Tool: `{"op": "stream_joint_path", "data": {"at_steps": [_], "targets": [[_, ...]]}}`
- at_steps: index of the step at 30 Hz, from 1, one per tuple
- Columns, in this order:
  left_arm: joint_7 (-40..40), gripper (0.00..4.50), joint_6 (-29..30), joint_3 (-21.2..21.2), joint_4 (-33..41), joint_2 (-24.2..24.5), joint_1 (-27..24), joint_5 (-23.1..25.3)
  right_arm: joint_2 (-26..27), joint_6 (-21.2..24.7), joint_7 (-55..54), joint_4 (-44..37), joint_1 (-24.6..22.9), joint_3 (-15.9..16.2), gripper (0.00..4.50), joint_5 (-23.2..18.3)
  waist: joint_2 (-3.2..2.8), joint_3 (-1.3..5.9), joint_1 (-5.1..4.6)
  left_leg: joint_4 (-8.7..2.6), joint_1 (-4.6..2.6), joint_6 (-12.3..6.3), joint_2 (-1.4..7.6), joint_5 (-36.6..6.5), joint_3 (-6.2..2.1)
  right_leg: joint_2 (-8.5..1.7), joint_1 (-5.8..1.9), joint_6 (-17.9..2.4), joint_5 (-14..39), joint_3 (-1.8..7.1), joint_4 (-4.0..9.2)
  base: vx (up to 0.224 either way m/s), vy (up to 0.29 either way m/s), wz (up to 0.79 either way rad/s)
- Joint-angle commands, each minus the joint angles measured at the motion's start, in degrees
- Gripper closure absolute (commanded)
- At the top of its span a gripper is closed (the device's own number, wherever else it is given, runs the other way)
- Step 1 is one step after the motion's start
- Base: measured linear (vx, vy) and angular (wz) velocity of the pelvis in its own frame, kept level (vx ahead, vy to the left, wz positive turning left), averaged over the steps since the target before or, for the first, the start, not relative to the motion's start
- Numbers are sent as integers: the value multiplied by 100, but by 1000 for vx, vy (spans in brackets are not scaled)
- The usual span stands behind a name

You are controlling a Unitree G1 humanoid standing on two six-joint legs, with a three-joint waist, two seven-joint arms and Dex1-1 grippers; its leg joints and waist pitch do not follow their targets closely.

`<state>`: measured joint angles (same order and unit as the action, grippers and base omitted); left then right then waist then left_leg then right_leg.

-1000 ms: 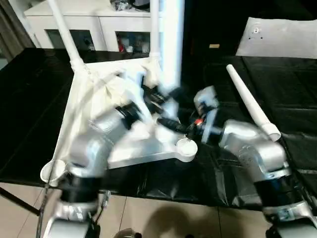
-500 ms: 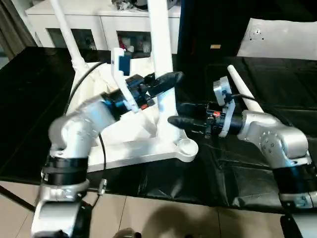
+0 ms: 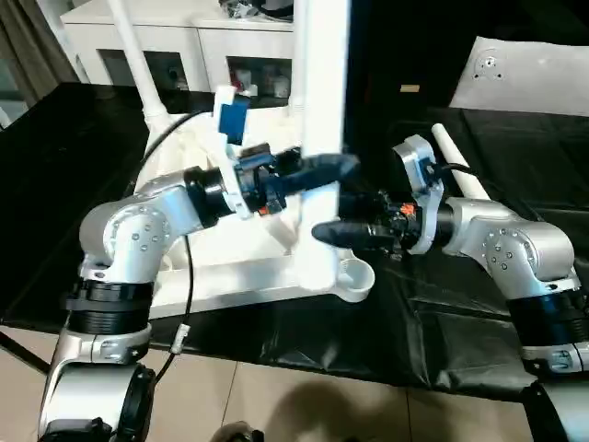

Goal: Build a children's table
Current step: Pick table leg

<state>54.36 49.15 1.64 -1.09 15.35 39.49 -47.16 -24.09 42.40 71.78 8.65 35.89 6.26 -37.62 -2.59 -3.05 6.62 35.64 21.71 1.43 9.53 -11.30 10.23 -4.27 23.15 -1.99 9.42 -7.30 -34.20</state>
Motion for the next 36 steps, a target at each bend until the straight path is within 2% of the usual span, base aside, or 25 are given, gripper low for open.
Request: {"op": "stream_joint_path", "data": {"at_steps": [1,3,5,8,11,14,16,21,22,24,25,27,29,30,36], "targets": [[111,261,-10,-59,39,-16,170,-83,-19,33,-13,-94,66,40,111,35,120,443,15,-367,-60,-330,370,-424,-147,-510,-360,-695,1715,385,404,0,0,0],[137,261,-49,-80,7,-38,176,-45,18,7,-19,-81,45,71,121,82,120,442,17,-366,-59,-318,362,-440,-145,-509,-363,-652,1795,383,416,0,0,0],[147,261,-72,-68,-8,-55,177,-31,39,-5,-18,-85,24,80,155,105,112,449,15,-368,-59,-313,374,-410,-153,-506,-362,-643,1754,380,406,0,0,0],[144,261,-115,-62,-41,-59,182,9,56,-6,-15,-135,-37,117,166,127,112,449,12,-366,-61,-312,365,-424,-151,-500,-359,-646,1742,379,409,0,0,0],[85,261,-181,-87,-77,-35,173,105,52,-31,-47,-157,-85,149,205,143,82,451,17,-372,-64,-287,376,-457,-161,-506,-362,-632,1758,376,415,0,0,0],[3,261,-225,-91,-92,-24,151,172,49,-77,-103,-158,-117,160,218,176,91,448,11,-375,-64,-273,377,-492,-164,-506,-364,-640,1748,376,416,0,0,0],[-46,261,-258,-100,-90,-9,126,223,51,-114,-146,-164,-148,169,247,214,95,451,14,-373,-62,-263,372,-474,-161,-508,-366,-642,1735,378,409,0,0,0],[-370,261,-219,-2,-58,-61,52,256,143,-179,-330,-205,-225,88,256,222,99,457,15,-373,-63,-275,381,-449,-161,-510,-363,-697,1633,378,398,0,0,0],[-411,226,-213,14,-49,-71,43,253,164,-195,-376,-216,-239,69,257,224,83,454,14,-371,-59,-272,376,-457,-162,-512,-365,-710,1641,379,398,0,0,0],[-411,191,-213,14,-49,-71,43,253,164,-195,-376,-216,-239,69,257,224,90,453,11,-374,-63,-272,377,-467,-161,-507,-365,-703,1655,378,403,0,0,0],[-497,191,-205,55,-45,-97,33,260,189,-217,-428,-230,-257,50,257,238,78,456,14,-372,-66,-269,377,-468,-162,-508,-363,-703,1653,378,401,0,0,0],[-583,181,-275,82,-16,-120,1,330,246,-275,-540,-242,-287,8,258,286,90,450,6,-374,-61,-236,372,-493,-162,-512,-369,-698,1666,377,410,0,0,0],[-591,150,-377,15,74,-81,-77,444,305,-337,-657,-240,-311,-34,259,328,83,455,6,-379,-64,-238,379,-487,-168,-515,-366,-663,1679,382,416,0,0,0],[-664,150,-471,-34,128,-63,-132,555,337,-377,-740,-237,-323,-55,259,347,66,451,0,-385,-65,-221,394,-504,-176,-515,-359,-661,1671,381,410,0,0,0],[-1238,142,-833,-196,585,-71,-565,1046,447,-627,-1099,-203,-386,-60,259,542,65,447,-21,-393,-68,-167,400,-583,-179,-513,-359,-634,1663,387,404,0,0,0]]}}
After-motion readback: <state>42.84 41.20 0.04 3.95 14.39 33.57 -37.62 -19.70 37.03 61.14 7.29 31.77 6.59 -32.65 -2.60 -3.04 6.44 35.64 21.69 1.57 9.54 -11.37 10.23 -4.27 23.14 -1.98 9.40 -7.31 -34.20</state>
